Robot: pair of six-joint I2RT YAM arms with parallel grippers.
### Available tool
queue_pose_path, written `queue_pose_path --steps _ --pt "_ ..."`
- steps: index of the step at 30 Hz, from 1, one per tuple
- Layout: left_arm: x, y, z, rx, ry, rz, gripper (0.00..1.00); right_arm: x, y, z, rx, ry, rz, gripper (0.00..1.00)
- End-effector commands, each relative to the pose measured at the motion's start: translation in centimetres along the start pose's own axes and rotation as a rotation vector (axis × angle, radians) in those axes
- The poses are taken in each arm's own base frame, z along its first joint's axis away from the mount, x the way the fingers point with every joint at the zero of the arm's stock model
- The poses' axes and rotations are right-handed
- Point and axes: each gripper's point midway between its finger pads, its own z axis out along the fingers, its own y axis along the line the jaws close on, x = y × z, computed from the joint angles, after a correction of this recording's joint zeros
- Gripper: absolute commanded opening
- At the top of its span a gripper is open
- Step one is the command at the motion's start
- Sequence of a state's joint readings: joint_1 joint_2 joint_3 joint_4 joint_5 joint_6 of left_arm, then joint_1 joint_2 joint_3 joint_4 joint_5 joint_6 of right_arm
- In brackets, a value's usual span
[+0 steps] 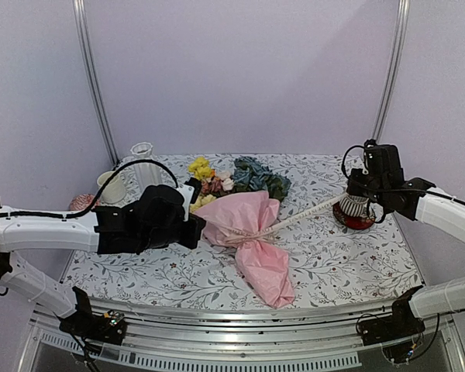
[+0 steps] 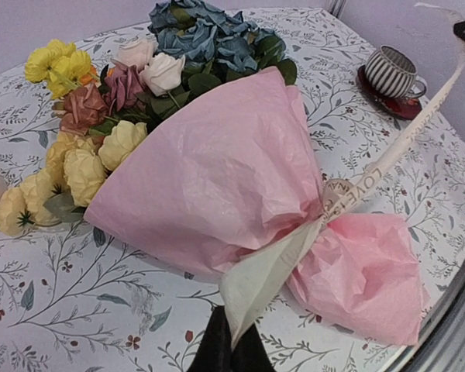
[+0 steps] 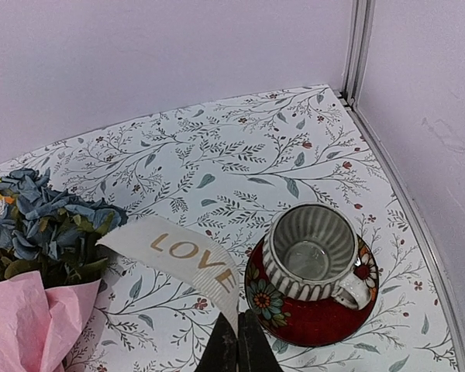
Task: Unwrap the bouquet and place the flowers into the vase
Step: Untie the ribbon from the tied bouquet.
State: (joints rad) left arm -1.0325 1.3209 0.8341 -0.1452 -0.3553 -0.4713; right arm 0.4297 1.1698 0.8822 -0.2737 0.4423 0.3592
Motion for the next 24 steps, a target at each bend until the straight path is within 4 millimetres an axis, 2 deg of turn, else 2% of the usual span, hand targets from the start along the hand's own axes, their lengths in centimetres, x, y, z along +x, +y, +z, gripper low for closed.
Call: queue_pose_path --steps 1,24 --pt "-0.4 0.1 -0.7 -0.014 -0.019 0.016 0.00 -0.6 -1.1 -0.5 0.036 -0.028 0.014 0.02" --pt "-2.3 1.2 -2.9 -0.052 -0.076 0.019 0.00 -2.7 -1.7 -1.7 0.049 -0.078 0.018 0.02"
